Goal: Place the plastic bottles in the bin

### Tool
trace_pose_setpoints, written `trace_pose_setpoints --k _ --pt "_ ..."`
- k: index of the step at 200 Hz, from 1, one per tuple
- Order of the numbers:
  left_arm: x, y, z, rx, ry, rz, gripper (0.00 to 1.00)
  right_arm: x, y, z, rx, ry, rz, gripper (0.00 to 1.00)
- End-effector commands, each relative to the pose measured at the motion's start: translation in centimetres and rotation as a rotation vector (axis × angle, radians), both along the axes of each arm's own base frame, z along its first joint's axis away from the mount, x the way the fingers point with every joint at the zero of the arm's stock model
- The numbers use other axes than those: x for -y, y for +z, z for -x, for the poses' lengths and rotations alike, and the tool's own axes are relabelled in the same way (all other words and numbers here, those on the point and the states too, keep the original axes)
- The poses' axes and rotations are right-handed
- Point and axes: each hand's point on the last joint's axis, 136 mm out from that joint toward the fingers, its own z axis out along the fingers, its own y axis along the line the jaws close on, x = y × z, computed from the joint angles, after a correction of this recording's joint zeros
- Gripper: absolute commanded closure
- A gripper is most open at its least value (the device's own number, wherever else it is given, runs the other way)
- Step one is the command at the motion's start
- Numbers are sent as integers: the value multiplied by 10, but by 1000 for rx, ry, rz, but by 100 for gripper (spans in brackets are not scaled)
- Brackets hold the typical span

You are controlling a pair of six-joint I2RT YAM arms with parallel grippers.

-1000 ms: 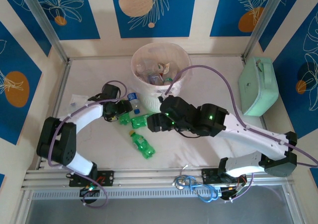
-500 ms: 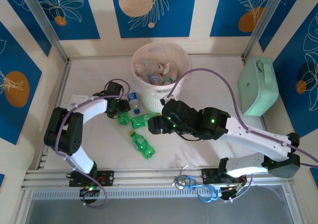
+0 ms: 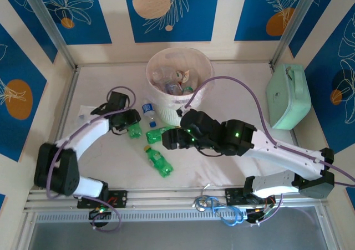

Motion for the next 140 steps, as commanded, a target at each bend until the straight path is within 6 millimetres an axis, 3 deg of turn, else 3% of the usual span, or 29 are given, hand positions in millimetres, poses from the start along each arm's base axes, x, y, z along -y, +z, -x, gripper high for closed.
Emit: trace_pose_setpoints --k 1,54,88,124,140 --pt "15 48 14 55 10 186 42 -22 13 5 -30 73 -100 19" --pt "72 154 23 275 -101 763 43 -40 44 -10 -149 147 -346 11" --pt "85 200 32 381 -182 906 42 -37 50 -24 -147 133 -351 10" --pt "98 237 41 455 -281 1069 41 -34 49 -35 -158 114 -357 11" --pt "104 251 48 486 -331 1114 41 -36 58 -35 -167 140 -410 11"
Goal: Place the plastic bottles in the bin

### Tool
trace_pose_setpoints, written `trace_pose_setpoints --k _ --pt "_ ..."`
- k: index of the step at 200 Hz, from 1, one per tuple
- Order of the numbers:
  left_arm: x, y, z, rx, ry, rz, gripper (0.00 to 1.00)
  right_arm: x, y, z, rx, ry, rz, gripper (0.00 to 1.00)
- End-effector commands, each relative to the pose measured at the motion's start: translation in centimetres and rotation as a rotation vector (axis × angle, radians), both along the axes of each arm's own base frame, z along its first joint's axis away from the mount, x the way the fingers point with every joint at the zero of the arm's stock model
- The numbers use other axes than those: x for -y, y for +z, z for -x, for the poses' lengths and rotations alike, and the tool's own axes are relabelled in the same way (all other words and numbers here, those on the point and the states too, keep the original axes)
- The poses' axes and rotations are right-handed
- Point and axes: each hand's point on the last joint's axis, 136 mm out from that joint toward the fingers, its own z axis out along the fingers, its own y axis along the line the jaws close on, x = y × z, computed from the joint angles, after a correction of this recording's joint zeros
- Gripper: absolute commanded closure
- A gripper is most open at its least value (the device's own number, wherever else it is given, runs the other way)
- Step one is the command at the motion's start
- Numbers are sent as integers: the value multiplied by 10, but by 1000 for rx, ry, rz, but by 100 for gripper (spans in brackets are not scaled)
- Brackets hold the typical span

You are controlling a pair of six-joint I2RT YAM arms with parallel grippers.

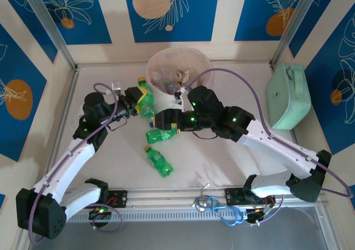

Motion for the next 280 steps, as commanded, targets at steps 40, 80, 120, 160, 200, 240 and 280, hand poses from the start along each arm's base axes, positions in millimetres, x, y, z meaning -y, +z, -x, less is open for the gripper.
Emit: trace_pose_setpoints --k 40,80,120,160,200,240,280 --pt "28 59 32 206 -164 165 41 -16 47 5 28 115 -187 9" --pt "44 73 43 258 -231 237 40 -12 49 -12 -2 71 -217 12" --pt "58 74 49 273 -266 265 40 -16 59 -14 6 93 -255 16" --pt "59 75 47 276 -256 294 40 -16 58 -14 -3 93 -259 22" --pt "59 72 45 277 -244 281 40 -12 58 -13 -1 84 -255 31" --pt "58 71 45 285 -230 244 34 -7 59 -12 10 72 -249 43" --pt "55 64 46 293 -206 152 1 3 63 -17 45 28 -210 46"
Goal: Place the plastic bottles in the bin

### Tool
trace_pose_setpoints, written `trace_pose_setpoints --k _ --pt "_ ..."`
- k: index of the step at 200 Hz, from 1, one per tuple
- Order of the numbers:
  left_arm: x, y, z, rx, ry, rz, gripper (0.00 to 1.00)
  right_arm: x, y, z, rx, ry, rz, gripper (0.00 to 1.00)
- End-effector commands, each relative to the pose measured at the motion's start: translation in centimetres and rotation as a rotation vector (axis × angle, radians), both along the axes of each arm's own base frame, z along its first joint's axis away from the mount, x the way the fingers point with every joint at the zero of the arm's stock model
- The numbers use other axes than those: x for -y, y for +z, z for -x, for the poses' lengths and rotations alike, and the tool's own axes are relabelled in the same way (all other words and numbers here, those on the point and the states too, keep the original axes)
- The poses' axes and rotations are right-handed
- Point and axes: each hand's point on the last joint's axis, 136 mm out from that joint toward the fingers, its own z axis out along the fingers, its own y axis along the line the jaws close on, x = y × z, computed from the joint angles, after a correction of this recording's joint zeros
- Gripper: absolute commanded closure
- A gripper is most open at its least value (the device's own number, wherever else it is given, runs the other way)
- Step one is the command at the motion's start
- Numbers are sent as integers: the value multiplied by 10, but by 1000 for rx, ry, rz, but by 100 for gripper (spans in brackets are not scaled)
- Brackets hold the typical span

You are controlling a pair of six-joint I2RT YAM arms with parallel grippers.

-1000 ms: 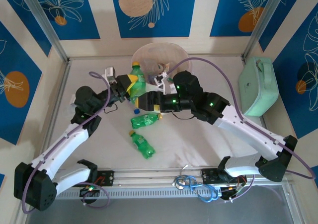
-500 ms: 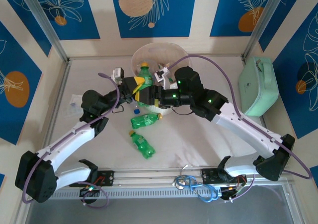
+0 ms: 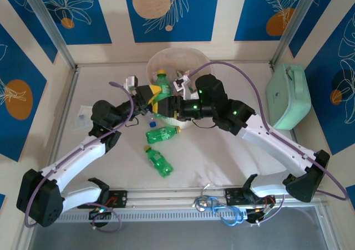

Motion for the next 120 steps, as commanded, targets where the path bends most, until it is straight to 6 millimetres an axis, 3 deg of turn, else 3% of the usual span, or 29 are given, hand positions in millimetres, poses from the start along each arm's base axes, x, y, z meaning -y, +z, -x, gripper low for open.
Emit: trace_pose_setpoints --k 1,30,54,71,89,120 --pt "-4 7 5 62 40 -55 0 14 25 -1 69 -34 -9 46" --pt "-22 8 5 119 162 -236 0 35 33 -22 94 -140 77 46" --pt "-54 5 -2 141 357 -485 0 58 37 -50 94 -238 155 47" --pt "-85 -11 -9 72 499 -656 0 70 40 -68 103 -287 196 47" --pt "-116 -41 -12 -48 596 -816 0 81 39 -87 93 -328 236 46" --pt "-131 -80 -9 -152 594 -895 2 92 33 -112 82 -373 312 45"
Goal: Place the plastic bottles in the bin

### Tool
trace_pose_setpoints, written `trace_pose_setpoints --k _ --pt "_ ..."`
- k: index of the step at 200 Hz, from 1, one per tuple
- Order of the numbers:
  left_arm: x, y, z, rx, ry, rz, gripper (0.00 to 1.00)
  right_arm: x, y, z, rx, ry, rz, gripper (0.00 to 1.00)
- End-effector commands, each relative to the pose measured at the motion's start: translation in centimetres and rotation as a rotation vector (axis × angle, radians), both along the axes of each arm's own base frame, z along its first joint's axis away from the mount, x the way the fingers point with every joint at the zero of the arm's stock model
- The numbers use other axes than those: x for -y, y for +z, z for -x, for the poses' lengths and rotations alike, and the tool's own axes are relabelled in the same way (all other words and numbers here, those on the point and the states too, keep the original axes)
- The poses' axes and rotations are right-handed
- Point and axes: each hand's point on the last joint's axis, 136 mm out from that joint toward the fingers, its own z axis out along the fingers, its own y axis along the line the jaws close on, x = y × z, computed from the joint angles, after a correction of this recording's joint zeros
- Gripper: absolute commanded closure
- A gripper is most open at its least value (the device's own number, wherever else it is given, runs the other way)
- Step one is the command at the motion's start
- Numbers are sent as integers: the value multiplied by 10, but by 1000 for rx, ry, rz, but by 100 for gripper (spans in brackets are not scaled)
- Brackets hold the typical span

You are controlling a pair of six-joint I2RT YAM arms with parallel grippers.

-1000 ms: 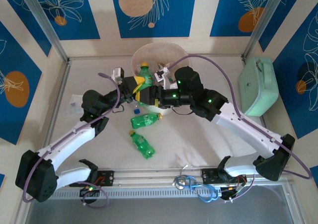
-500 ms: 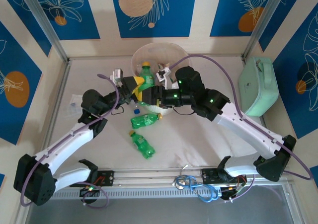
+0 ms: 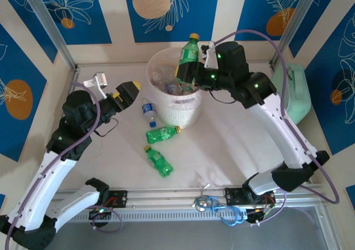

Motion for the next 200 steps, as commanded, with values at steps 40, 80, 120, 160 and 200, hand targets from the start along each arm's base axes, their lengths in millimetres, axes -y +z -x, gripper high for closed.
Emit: trace_pose_setpoints --k 40,80,120,160,200 --pt "-33 -103 6 -269 96 -196 5 30 -36 -37 -95 -90 161 35" --pt "-34 -126 4 -332 95 -189 6 35 -42 -42 -105 -113 183 20" --pt "-37 -150 -1 -392 114 -165 10 41 -27 -31 -67 -119 179 20" --pt "-27 -178 -17 -450 82 -15 13 26 -14 15 32 -38 188 21" --pt "-22 -195 -43 -493 76 7 17 9 -32 82 94 68 209 21"
